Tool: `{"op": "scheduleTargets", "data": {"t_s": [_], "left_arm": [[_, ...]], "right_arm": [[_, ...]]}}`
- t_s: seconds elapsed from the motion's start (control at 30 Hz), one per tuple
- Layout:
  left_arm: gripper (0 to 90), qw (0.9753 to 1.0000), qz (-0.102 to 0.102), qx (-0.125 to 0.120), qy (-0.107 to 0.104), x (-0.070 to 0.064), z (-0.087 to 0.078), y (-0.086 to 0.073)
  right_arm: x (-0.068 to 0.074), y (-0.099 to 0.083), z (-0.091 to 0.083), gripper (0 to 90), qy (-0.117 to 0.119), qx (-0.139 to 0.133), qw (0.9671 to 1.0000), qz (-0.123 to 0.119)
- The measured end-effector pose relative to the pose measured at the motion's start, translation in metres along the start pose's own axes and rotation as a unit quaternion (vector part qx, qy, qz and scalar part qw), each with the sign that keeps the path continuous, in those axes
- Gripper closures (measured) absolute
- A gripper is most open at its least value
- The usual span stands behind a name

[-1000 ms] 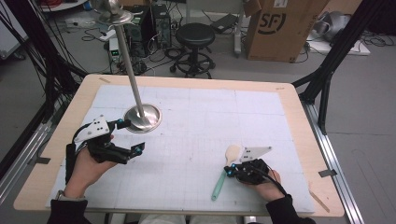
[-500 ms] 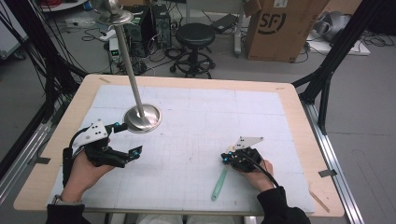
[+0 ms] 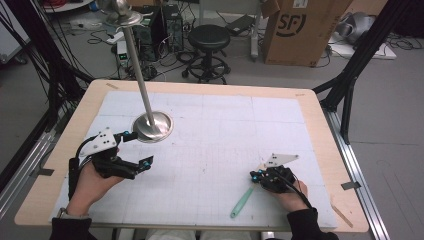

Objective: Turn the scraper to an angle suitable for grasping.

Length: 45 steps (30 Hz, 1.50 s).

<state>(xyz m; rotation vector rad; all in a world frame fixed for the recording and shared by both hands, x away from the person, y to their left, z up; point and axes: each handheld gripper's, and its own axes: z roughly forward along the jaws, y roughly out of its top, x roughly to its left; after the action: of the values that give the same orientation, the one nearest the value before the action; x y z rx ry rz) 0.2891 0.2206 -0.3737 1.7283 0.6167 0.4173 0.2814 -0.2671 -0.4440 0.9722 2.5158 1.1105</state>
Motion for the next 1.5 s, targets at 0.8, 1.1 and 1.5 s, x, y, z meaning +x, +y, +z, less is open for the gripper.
{"op": "scheduleTargets", "data": {"t_s": [0.8, 1.1, 1.5], "left_arm": [[1.7, 0.9999, 0.007, -0.001, -0.014, -0.001, 0.020, 0.006], [1.7, 0.9999, 0.013, 0.004, -0.011, -0.002, 0.021, 0.007], [1.7, 0.9999, 0.010, 0.007, -0.003, -0.004, 0.011, 0.001]], "right_arm": [[0.030, -0.045, -0.044, 90.0, 0.065, -0.018, 0.9975, -0.020], [0.044, -0.031, -0.025, 90.0, 0.075, -0.010, 0.9964, -0.037], [0.055, 0.021, 0.029, 90.0, 0.037, -0.006, 0.9986, -0.038]]}}
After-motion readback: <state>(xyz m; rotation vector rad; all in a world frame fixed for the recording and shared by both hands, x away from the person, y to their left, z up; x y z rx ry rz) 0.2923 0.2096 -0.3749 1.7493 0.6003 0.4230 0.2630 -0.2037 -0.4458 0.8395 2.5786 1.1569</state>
